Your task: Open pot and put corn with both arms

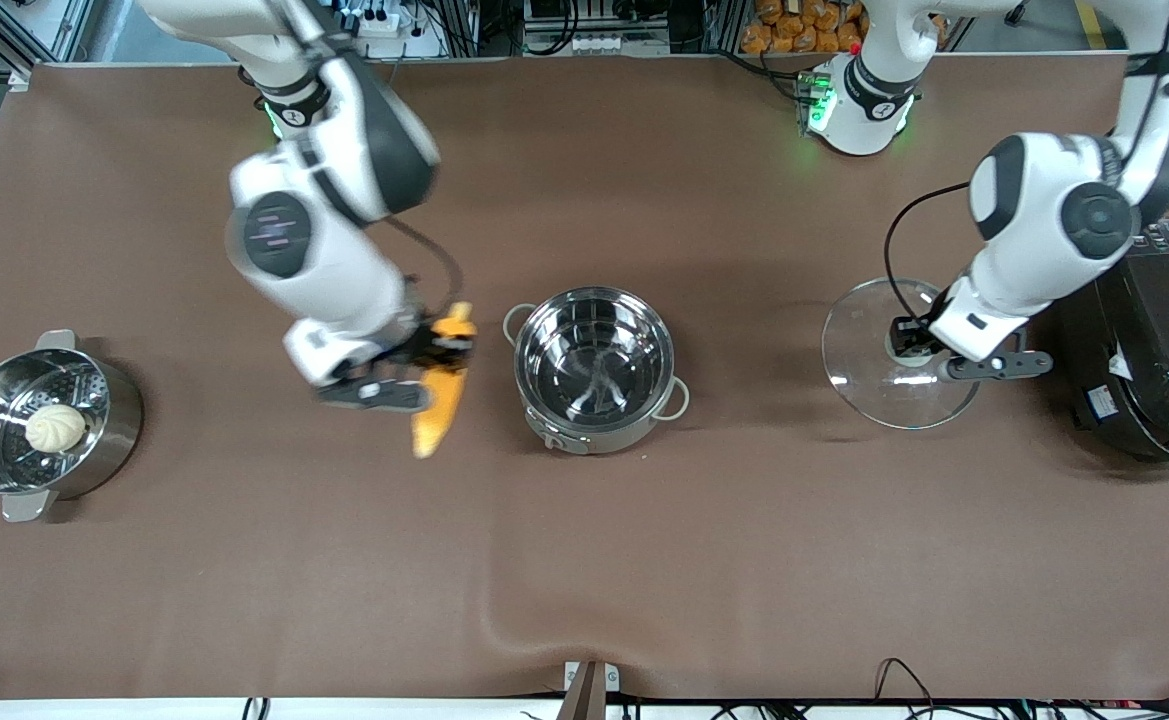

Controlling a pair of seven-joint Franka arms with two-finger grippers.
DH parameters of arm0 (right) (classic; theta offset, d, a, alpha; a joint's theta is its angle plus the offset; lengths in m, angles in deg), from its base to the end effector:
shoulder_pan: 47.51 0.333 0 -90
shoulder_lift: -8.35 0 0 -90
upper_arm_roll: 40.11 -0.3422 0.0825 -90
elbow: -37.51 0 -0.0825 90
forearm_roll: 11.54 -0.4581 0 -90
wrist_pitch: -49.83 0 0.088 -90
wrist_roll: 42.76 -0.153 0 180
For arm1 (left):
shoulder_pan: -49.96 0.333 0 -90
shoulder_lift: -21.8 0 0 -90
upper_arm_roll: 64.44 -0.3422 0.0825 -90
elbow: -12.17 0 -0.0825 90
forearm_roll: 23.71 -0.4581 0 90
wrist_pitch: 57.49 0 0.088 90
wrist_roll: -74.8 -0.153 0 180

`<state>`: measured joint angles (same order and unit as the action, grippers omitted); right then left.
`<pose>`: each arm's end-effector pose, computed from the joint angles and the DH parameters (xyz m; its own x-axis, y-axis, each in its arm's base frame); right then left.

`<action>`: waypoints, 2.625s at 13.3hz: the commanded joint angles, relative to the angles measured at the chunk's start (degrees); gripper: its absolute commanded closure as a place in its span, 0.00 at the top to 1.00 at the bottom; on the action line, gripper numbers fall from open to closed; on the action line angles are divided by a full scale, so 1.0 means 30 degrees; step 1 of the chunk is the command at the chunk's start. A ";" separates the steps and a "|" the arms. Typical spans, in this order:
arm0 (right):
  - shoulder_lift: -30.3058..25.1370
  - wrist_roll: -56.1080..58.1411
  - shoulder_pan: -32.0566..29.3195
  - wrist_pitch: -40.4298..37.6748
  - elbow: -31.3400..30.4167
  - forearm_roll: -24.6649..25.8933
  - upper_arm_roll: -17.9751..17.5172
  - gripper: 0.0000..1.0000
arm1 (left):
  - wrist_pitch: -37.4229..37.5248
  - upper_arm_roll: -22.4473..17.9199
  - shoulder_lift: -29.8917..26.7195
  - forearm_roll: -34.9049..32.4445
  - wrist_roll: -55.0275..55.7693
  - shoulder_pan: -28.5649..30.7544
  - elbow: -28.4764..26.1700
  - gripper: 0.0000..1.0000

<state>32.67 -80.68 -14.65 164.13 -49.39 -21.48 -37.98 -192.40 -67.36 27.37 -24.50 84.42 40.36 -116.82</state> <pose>0.6508 0.4113 0.3753 0.9816 -0.1840 -0.0507 -0.1895 -0.9711 -0.1453 0.5847 -0.0676 0.2506 0.9991 0.0413 0.0085 0.0414 -0.9991 -0.0135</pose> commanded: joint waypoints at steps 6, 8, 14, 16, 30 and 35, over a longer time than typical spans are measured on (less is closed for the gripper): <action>0.3172 -0.8247 0.2493 0.3181 0.2013 -0.0407 0.0316 0.05 | -0.3104 0.0065 0.3032 -0.0615 -0.0041 0.0212 -0.0160 0.00; 0.3550 -0.8393 0.3570 0.3269 0.1984 -0.0203 0.0374 0.05 | -0.3134 0.0065 0.3591 -0.0615 -0.0041 0.0183 0.0133 0.05; 0.3963 -0.8218 0.3843 0.3298 0.1837 0.1087 0.0374 0.21 | -0.3017 0.0065 0.2547 -0.0586 0.0571 0.0095 0.0398 1.00; 0.4138 -0.8218 0.3900 0.3328 0.1837 0.1552 0.0432 0.76 | -0.2610 0.0152 0.0645 -0.0585 0.0720 -0.0050 0.0427 1.00; 0.0010 -0.0584 -0.3064 -0.1413 0.1662 0.1527 0.0433 1.00 | 1.3299 0.1588 -0.0829 -0.0293 0.2186 -0.0023 1.2615 1.00; -0.1919 0.4834 -0.6262 -0.4867 0.1662 0.1410 0.0403 1.00 | 1.5142 0.1646 -0.1883 -0.0147 0.1951 0.0505 1.2615 1.00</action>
<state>31.28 -71.74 -30.09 152.95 -42.67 -17.00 -35.45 -150.07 -62.82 23.51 -24.98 90.39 41.49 -79.10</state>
